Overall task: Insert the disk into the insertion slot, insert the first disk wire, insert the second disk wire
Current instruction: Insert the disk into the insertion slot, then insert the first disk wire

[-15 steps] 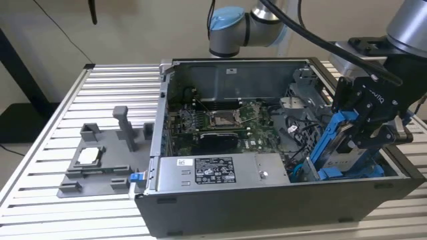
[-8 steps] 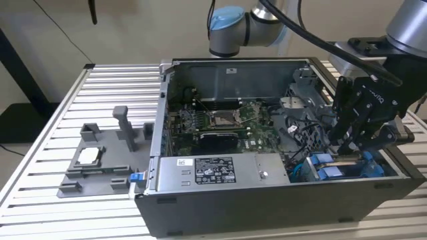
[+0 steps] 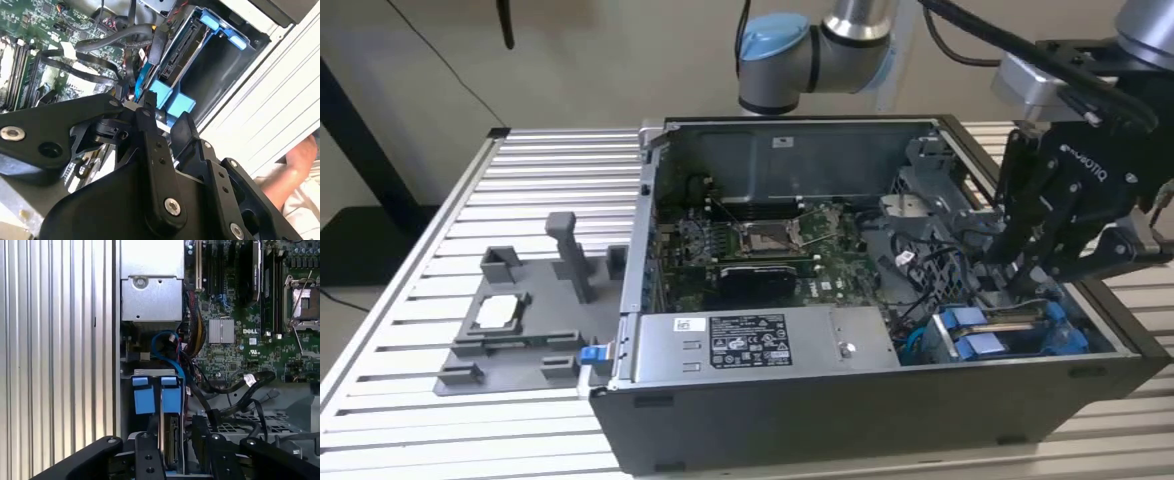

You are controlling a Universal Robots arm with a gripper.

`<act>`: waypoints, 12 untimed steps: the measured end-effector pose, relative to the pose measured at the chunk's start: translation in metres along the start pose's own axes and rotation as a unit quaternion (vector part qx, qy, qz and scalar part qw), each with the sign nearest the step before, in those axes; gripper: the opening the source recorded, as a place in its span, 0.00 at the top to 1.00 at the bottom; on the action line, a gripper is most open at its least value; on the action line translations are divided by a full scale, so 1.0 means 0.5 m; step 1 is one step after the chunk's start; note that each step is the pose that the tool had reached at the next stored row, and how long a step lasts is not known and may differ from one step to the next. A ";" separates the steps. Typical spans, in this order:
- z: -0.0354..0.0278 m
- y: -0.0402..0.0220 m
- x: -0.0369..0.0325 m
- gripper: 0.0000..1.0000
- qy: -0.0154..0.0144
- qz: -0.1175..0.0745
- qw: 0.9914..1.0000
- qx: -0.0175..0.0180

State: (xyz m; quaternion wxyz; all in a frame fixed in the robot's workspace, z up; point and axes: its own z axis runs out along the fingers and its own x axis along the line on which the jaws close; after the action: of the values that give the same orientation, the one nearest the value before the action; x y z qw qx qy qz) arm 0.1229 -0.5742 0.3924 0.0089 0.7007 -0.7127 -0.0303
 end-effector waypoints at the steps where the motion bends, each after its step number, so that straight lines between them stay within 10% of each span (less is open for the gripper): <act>1: -0.008 0.000 0.000 0.60 0.000 0.000 1.000 0.000; 4: -0.020 0.001 -0.002 0.60 0.000 0.000 1.000 0.006; 12: -0.020 0.002 -0.005 0.60 -0.001 -0.005 0.997 0.078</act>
State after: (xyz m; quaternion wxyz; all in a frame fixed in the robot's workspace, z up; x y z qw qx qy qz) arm 0.1223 -0.5718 0.4026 -0.0467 0.7027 -0.7095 0.0244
